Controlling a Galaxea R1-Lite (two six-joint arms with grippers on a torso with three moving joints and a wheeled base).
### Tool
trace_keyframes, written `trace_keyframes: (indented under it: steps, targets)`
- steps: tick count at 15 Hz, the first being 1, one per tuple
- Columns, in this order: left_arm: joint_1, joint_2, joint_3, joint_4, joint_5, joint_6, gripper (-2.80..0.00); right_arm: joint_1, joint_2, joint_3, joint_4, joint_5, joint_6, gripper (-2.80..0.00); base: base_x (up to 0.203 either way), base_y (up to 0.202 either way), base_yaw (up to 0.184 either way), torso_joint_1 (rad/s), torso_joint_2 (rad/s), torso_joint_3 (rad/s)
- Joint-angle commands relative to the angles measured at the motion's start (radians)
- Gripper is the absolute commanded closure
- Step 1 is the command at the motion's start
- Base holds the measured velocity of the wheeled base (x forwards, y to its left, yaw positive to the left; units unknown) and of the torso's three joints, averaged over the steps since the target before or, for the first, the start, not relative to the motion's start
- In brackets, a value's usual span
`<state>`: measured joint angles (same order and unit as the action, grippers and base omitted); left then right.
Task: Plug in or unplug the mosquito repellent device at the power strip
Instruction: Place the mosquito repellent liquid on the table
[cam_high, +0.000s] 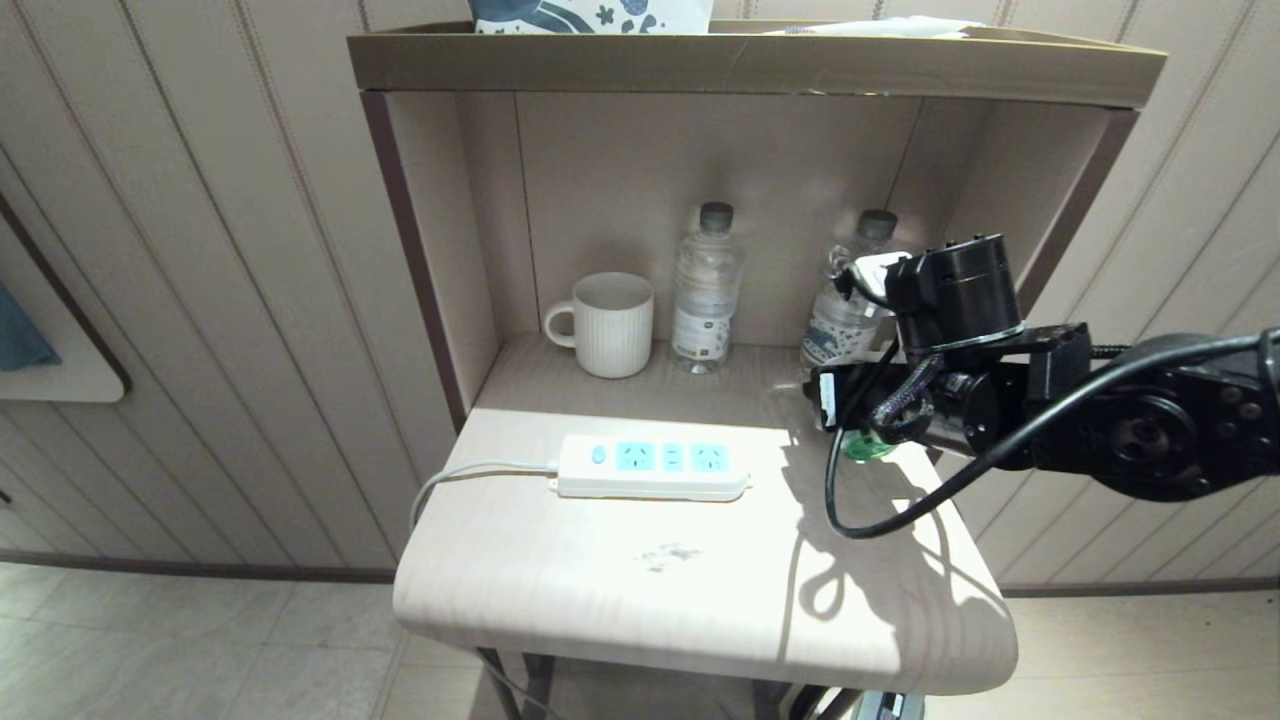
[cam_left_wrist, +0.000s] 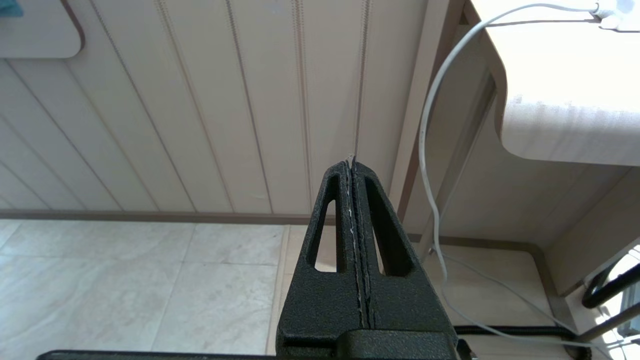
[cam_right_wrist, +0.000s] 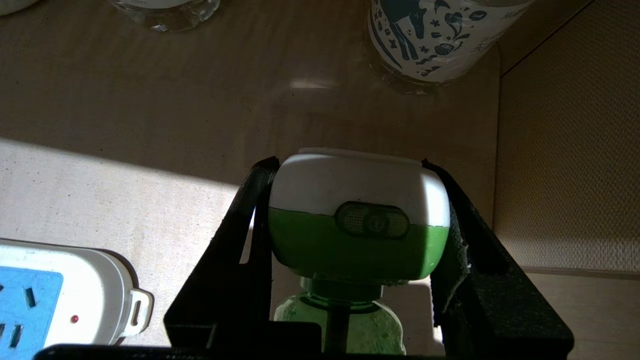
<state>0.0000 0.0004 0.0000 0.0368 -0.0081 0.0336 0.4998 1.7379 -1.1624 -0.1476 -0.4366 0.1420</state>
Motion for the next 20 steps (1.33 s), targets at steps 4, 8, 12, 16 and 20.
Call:
trace_keyframes:
  steps: [4, 8, 12, 16, 20]
  targets:
    - [0.000, 0.000, 0.000, 0.000, 0.000, 0.000, 0.00, -0.002, 0.020, 0.038, -0.084, -0.006, 0.005, 0.00, 0.000, 0.000, 0.000, 0.000, 0.00, 0.000]
    - [0.000, 0.000, 0.000, 0.000, 0.000, 0.000, 0.00, 0.004, -0.006, 0.168, -0.258, -0.010, -0.019, 0.00, 0.000, 0.000, 0.000, 0.000, 0.00, 0.000]
    - [0.000, 0.000, 0.000, 0.000, 0.000, 0.000, 0.00, 0.022, -0.011, 0.223, -0.331, -0.041, -0.042, 0.00, 0.000, 0.000, 0.000, 0.000, 0.00, 0.000]
    - [0.000, 0.000, 0.000, 0.000, 0.000, 0.000, 0.00, 0.022, -0.005, 0.281, -0.415, -0.042, -0.054, 0.00, 0.000, 0.000, 0.000, 0.000, 0.00, 0.000]
    - [0.000, 0.000, 0.000, 0.000, 0.000, 0.000, 0.00, 0.022, 0.020, 0.330, -0.526, -0.037, -0.079, 0.00, 0.000, 0.000, 0.000, 0.000, 0.00, 0.000]
